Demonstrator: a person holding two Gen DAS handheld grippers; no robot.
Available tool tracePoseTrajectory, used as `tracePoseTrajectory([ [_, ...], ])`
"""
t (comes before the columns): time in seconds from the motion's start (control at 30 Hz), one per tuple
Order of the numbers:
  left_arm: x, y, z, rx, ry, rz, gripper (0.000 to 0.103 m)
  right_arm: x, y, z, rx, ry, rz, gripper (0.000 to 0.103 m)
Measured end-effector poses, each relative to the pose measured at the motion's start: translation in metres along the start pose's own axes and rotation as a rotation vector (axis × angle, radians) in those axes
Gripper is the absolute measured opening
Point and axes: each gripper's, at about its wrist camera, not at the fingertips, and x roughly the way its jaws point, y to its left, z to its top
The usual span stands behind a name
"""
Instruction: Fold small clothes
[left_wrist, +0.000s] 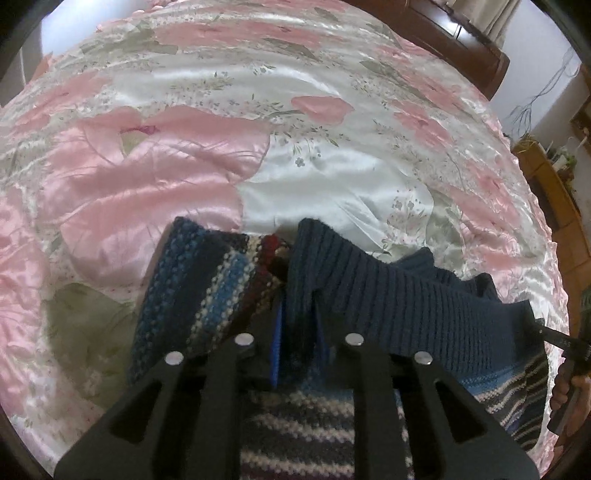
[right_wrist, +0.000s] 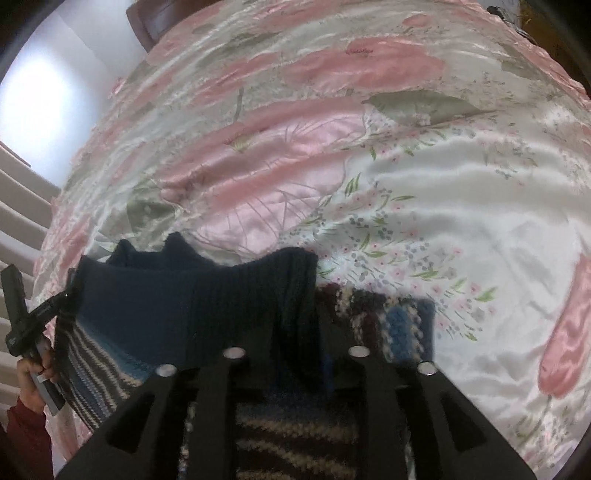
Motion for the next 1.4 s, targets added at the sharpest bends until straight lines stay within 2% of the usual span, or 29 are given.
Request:
tracePoseTrajectory([
  [0.03,-0.008,-0.001,-0.002,0.009,-0.014,0.015,0.031,-0.007,0.0,-0.002,0.003,-0.01,-0.006,0.05],
  [0.07,-0.021,-0.002,-0.005,0.023,-0.036,0.024,0.036,-0.021,0.0,-0.008,-0.004,-0.032,-0.016,0.057],
  [0.1,-0.035,-0.002,-0.01,0.036,-0.054,0.017,0.045,-0.033,-0.001,-0.014,-0.015,-0.054,-0.019,0.058],
  [0.2,-0.076,0.008,-0.039,0.073,-0.069,0.0,0.048,-0.068,-0.004,-0.049,-0.078,-0.063,0.017,0.059],
  [0.3,-0.099,0.027,-0.076,0.085,-0.024,0.029,0.048,-0.094,-0.01,-0.102,-0.134,-0.017,0.017,0.061],
  [0.47,-0.117,0.051,-0.127,0.049,0.027,0.049,0.048,-0.105,-0.013,-0.168,-0.174,0.056,0.012,0.061],
  [0.57,-0.117,0.053,-0.145,0.054,0.041,0.069,0.048,-0.1,-0.013,-0.188,-0.177,0.075,-0.002,0.061],
  [0.6,-0.116,0.052,-0.148,0.052,0.039,0.078,0.048,-0.099,-0.012,-0.191,-0.174,0.081,-0.002,0.058],
  [0.63,-0.116,0.051,-0.15,0.052,0.032,0.087,0.048,-0.096,-0.012,-0.194,-0.167,0.088,0.002,0.05],
  [0.7,-0.116,0.047,-0.151,0.056,0.024,0.108,0.048,-0.09,-0.011,-0.196,-0.156,0.104,-0.012,0.039],
  [0.77,-0.117,0.045,-0.149,0.045,0.024,0.108,0.048,-0.091,-0.011,-0.193,-0.146,0.098,-0.017,0.021],
  [0.87,-0.117,0.047,-0.147,0.045,0.027,0.108,0.048,-0.103,-0.017,-0.191,-0.115,0.071,0.032,0.014],
  [1.13,-0.095,0.06,-0.149,0.047,0.047,0.156,0.051,-0.075,-0.037,-0.203,-0.075,0.139,-0.006,0.015],
  [1.2,-0.096,0.059,-0.148,0.045,0.048,0.158,0.05,-0.079,-0.034,-0.199,-0.09,0.149,-0.01,0.019],
  [1.23,-0.1,0.059,-0.146,0.044,0.052,0.153,0.048,-0.085,-0.031,-0.195,-0.104,0.146,-0.024,0.029],
  [1.3,-0.112,0.059,-0.14,0.028,0.043,0.133,0.047,-0.098,-0.026,-0.187,-0.133,0.123,-0.036,0.037],
  [1.4,-0.133,0.056,-0.122,0.005,-0.018,0.09,0.049,-0.115,-0.015,-0.159,-0.177,0.064,-0.053,0.041],
])
